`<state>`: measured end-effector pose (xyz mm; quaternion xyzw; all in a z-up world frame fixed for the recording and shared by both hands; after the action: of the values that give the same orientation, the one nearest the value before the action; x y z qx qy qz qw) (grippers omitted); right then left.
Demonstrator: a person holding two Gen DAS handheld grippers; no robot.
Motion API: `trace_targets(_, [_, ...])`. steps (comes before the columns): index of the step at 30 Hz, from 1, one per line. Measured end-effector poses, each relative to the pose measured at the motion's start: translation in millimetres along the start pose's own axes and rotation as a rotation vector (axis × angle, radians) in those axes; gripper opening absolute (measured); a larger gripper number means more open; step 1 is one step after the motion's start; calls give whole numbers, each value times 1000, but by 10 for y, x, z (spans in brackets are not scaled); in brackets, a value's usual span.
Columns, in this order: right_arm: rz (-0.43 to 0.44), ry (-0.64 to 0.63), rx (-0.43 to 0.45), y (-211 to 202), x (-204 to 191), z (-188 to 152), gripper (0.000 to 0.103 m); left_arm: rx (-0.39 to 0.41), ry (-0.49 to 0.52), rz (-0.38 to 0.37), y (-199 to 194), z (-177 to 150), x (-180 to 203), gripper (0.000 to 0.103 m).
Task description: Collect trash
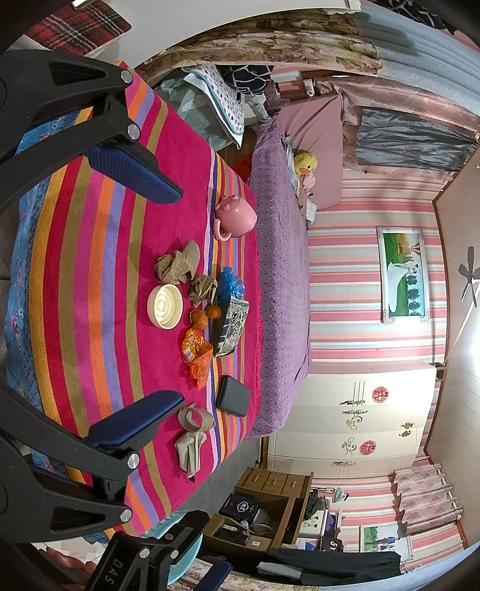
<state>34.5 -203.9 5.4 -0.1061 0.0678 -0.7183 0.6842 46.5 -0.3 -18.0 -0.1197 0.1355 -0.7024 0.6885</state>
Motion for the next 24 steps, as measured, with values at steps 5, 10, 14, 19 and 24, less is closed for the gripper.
trace_targets(5, [0,-2,-1,1,-11,-11,99,0,2,0,-3,1,0,98])
trace_targets(10, [-1,-1,-1,0,-7,-9,99,-1,2,0,-1,-1,1,98])
trace_targets(14, [-1,1,-2,-5,-1,-2,99,-2,0,1,-1,-1,-5,98])
trace_targets(19, [-1,7,-2,12,18,1,99,-11,0,23,29,7,-37,98])
trace_targets(24, [-8,21,-22,181,143,4,99,-38,-5,56,205,27,-159,98])
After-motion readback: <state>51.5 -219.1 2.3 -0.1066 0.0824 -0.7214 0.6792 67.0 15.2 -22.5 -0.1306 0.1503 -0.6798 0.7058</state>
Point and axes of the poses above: each gripper's, at about its wrist camera, not at the fingertips, and y roughly the way its jaws point, x to its right, z to its top, the point moved 5 cm from there along y, roughly the way its jaws point, and after that the axes turned 1 degree about -z, right-handed, at the moved point
